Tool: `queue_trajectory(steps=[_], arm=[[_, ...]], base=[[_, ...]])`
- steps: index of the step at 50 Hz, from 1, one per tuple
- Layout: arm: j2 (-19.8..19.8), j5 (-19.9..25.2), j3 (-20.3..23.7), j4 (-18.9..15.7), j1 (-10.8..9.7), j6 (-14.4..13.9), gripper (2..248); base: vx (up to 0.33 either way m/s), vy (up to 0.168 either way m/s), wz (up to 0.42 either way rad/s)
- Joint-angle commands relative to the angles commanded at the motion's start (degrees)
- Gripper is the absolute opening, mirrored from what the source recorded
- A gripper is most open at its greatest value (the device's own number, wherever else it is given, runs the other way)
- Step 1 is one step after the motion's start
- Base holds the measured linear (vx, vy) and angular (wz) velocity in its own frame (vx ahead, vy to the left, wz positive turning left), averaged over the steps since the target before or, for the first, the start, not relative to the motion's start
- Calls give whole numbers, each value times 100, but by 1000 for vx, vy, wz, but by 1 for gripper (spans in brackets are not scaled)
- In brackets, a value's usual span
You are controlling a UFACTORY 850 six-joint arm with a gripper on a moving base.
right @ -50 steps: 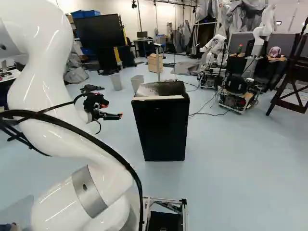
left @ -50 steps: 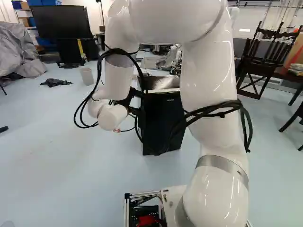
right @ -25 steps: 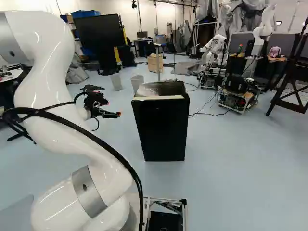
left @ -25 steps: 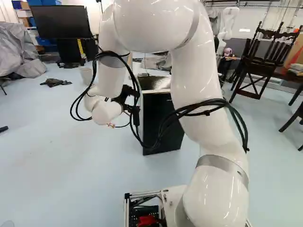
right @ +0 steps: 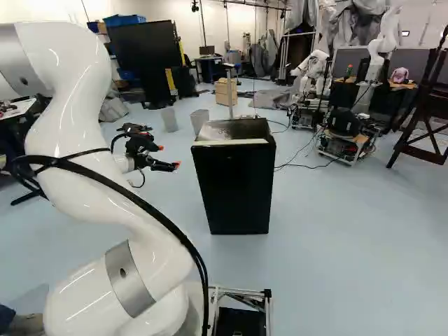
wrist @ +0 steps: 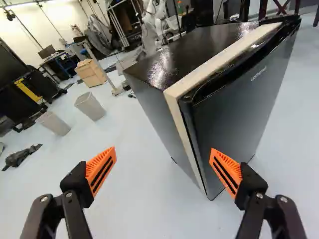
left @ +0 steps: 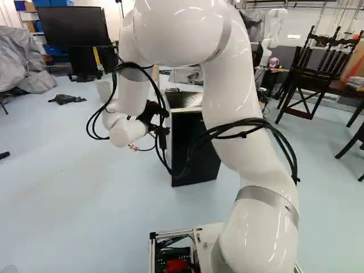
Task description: Grab a drink from the fridge
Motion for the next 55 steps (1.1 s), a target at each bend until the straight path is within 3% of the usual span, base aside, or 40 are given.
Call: queue_trajectory(steps=[21,55], arm=[[-14,68,-21,240,-37,0,247],[36,69,58,254,-222,0,247]], base=[[0,0,0],[0,0,0]])
